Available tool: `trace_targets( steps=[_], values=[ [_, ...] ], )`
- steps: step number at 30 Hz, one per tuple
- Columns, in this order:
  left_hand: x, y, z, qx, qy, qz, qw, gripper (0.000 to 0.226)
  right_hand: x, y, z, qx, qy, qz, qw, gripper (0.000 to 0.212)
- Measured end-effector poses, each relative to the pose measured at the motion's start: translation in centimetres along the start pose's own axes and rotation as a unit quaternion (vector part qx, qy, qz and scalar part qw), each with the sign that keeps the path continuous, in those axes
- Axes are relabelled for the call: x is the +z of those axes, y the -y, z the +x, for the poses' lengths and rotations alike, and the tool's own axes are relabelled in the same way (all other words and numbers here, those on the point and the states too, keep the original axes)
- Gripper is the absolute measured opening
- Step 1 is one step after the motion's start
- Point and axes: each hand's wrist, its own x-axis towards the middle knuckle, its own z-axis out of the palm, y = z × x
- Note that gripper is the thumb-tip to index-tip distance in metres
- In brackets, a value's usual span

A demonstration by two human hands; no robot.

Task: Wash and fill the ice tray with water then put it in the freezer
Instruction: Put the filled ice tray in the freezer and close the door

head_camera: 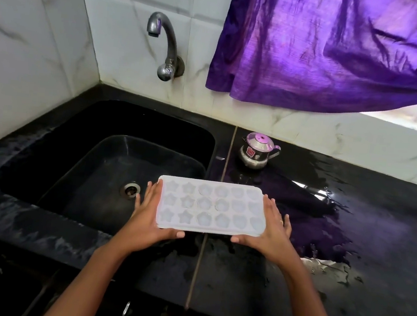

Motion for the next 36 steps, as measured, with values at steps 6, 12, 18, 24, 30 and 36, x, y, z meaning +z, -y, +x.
trace_targets(
  steps=[6, 12, 18, 24, 30, 36],
  values=[
    [-1.3, 0.1, -2.1, 0.006, -0.008, 0.0, 1.0, 0.118, 0.4, 1.6, -1.1, -0.009, 0.003, -0.002, 1.0, 0.141],
    [-2.6, 0.8, -4.2, -0.005, -0.01, -0.009, 1.0, 0.12, 1.1, 3.5, -2.5, -0.015, 0.007, -0.005, 1.0, 0.14],
    [-4.0, 1.7, -6.8, -0.013, -0.024, -0.018, 0.999, 0.128, 2.3, 5.5, -3.7, -0.031, 0.016, -0.007, 0.999, 0.141],
    [-4.9, 2.9, -9.7, -0.023, -0.052, -0.017, 0.998, 0.132, 3.8, 7.2, -4.2, -0.056, 0.032, -0.017, 0.998, 0.141],
    [-6.1, 3.6, -12.8, -0.058, -0.096, -0.01, 0.994, 0.13, 5.6, 9.0, -3.8, -0.104, 0.057, 0.0, 0.993, 0.142],
    [-7.0, 4.4, -16.4, -0.114, -0.155, -0.006, 0.981, 0.142, 7.2, 11.7, -2.7, -0.184, 0.103, 0.008, 0.977, 0.15]
  ],
)
